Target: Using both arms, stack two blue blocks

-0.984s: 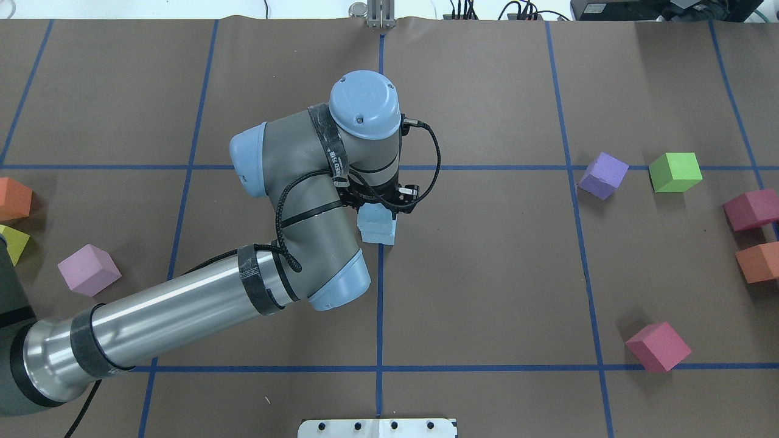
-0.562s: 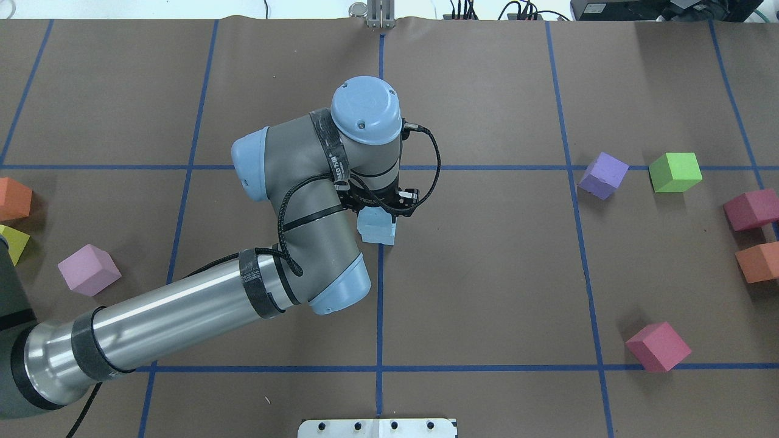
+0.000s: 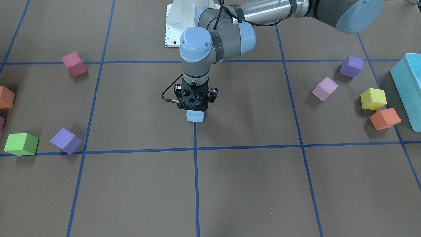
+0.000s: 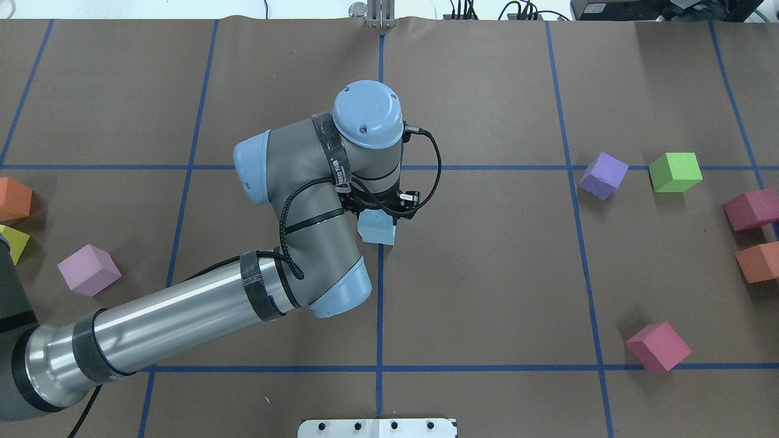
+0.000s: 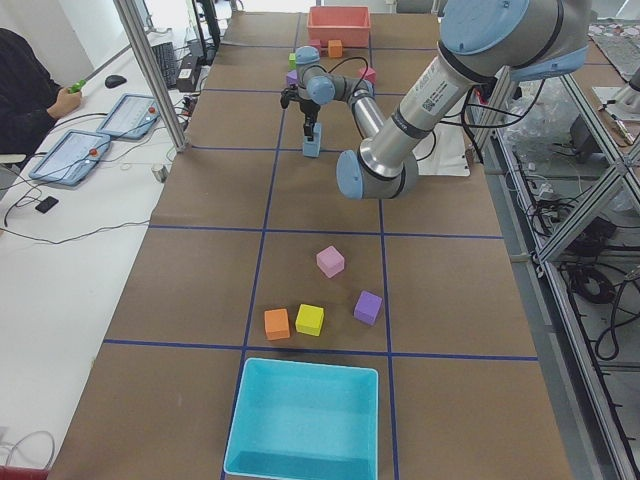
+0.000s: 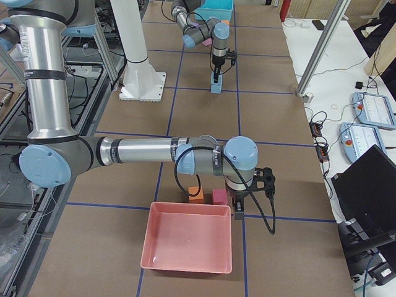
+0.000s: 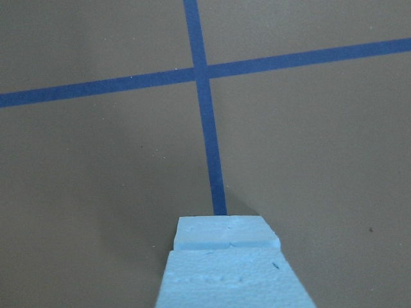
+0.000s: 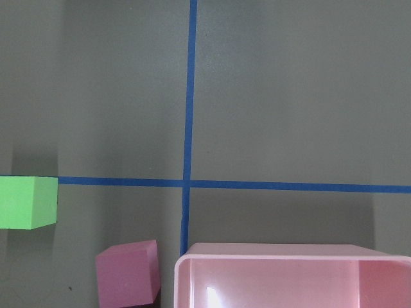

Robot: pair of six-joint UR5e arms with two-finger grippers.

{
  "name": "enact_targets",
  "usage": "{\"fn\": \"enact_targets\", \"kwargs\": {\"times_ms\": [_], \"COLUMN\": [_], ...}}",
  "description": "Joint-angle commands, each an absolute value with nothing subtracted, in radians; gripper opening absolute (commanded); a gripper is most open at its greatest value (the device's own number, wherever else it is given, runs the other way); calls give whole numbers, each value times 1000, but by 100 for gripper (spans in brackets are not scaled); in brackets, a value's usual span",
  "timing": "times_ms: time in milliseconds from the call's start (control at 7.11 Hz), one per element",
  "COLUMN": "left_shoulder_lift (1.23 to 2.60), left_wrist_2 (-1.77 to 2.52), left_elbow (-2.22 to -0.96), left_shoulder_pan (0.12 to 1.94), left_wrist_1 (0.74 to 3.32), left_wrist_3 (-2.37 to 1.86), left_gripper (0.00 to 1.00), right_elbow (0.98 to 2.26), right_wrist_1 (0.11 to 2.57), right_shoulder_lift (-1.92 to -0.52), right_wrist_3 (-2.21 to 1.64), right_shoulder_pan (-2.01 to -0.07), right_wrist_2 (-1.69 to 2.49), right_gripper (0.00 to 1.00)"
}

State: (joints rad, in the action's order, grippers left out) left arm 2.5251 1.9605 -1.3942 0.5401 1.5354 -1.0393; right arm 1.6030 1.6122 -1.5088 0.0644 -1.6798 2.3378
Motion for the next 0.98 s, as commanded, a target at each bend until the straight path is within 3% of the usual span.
{"fn": "enact_targets", "kwargs": {"times_ms": [0,141,422,703,844], "left_shoulder_lift": [2522,2522,2520,2514,2419], "left_wrist_2": [1960,1960,1960,1982,2046], "left_elbow": [-1396,-1396,-1407,-1515,-1643], "left_shoulder_pan": [537,537,537,592,656], "left_wrist_1": [1536,1536,1537,1528,1513], "left_wrist_3": [-1040,-1040,-1039,-1014,-962], "left_gripper": [76,80,97,98,98], "right_elbow": [1603,1603,1603,1601,1600], "right_wrist_1": [1612,1612,1612,1612,1612], "right_shoulder_lift": [-1508,-1508,-1508,-1506,-1505], "right_wrist_3": [64,64,64,64,64], "right_shoulder_pan": [-1680,-1680,-1680,-1680,-1680], "right_wrist_2": [2338,2338,2338,2336,2335], "right_gripper": [100,100,100,100,100]}}
